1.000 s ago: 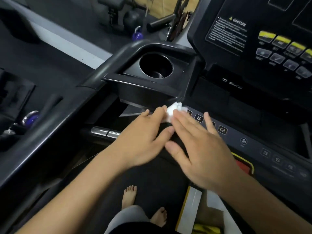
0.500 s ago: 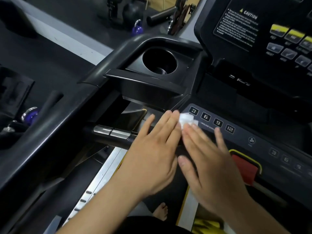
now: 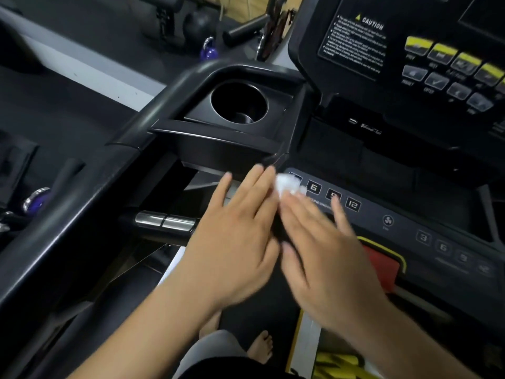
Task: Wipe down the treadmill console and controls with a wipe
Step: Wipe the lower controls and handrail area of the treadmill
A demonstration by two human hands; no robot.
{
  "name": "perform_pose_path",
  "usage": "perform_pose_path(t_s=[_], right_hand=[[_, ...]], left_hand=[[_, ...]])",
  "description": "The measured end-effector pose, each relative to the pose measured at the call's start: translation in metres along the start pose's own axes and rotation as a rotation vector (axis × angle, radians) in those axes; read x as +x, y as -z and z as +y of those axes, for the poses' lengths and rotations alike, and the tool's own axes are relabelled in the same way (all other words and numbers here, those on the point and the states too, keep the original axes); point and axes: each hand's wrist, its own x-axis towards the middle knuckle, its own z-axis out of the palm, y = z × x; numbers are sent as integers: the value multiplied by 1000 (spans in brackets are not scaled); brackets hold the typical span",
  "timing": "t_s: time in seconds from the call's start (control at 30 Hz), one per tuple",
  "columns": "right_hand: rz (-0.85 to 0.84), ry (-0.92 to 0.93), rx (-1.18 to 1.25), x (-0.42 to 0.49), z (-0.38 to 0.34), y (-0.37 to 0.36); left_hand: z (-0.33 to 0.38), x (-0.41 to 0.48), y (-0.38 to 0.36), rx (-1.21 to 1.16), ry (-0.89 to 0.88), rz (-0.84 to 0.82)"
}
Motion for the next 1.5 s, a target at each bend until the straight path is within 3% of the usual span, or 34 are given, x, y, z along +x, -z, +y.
perform_pose_path(t_s=[0.13, 0.33, 0.47, 0.6, 0.7, 0.8, 1.03, 1.2, 1.37, 1.5], right_hand=[[-29, 69, 28, -32, -8, -11], [-58, -6, -46, 23, -1, 8], [-65, 21, -18, 4, -14, -1], [-77, 91, 13, -22, -17, -11], [-61, 43, -34, 0, -9, -2], [-51, 2, -42, 15, -8, 5], [-94, 116, -12, -13, -17, -8], [-57, -10, -64, 40, -9, 8], [-28, -45, -1, 25, -8, 5], [-39, 46, 17, -18, -14, -8]], left_hand=[[7, -32, -6, -71, -3, 8], [-12, 19, 2, -344, 95, 28], [-24, -1, 2, -467, 116, 24], [-20, -34, -7, -233, 58, 41], [-9, -21, -7, -91, 68, 19], [-6, -11, -7, -92, 72, -12], [-16, -34, -16, -225, 127, 29], [-23, 20, -7, -281, 191, -56], [-12, 5, 2, -88, 132, 12], [2, -22, 3, -137, 61, 0]])
